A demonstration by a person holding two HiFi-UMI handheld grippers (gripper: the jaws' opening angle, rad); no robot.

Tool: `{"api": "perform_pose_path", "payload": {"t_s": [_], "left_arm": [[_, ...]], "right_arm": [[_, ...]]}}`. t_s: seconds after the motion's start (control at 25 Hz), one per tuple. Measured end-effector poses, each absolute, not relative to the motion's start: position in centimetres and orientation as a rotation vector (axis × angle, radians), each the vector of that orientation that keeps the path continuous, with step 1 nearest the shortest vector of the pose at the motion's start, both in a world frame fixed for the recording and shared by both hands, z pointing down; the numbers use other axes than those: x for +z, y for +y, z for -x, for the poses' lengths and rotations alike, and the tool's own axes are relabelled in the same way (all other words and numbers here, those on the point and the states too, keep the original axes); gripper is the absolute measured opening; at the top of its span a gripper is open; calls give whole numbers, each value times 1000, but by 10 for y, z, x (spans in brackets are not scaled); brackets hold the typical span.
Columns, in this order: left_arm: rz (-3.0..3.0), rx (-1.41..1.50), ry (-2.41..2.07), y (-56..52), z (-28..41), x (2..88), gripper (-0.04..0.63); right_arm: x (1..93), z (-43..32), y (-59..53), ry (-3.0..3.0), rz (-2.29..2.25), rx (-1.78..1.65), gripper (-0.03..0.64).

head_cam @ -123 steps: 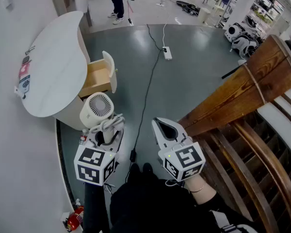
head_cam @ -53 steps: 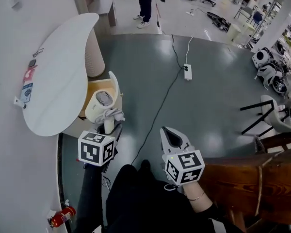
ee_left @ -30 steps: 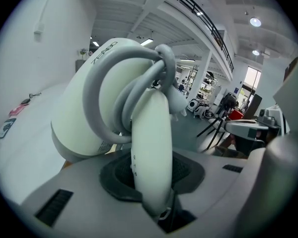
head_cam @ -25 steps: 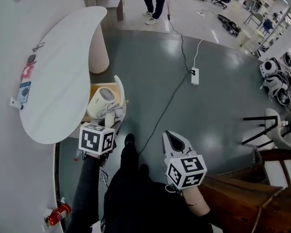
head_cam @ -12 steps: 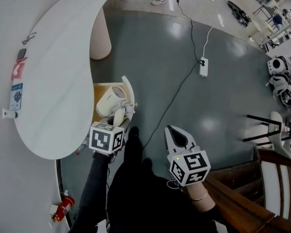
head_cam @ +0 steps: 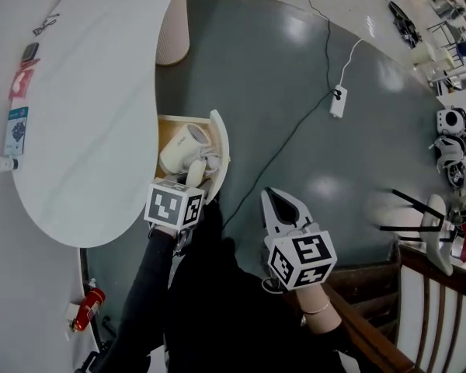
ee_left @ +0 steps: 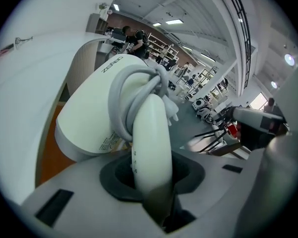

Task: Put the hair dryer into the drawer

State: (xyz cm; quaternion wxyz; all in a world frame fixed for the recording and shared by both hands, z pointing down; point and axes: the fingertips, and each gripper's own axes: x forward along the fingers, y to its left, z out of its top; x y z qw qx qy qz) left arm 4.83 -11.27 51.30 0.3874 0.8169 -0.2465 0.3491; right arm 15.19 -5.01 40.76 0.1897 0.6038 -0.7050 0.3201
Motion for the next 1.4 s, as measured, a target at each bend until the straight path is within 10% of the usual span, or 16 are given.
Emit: {"api": "perform_pose_path", "payload": {"t_s": [1.4], "left_arm": [[-1822, 952, -693, -153, -54, 586, 112]], "right_arm": [[505, -103, -146, -1929, -1268, 1037, 2]]}}
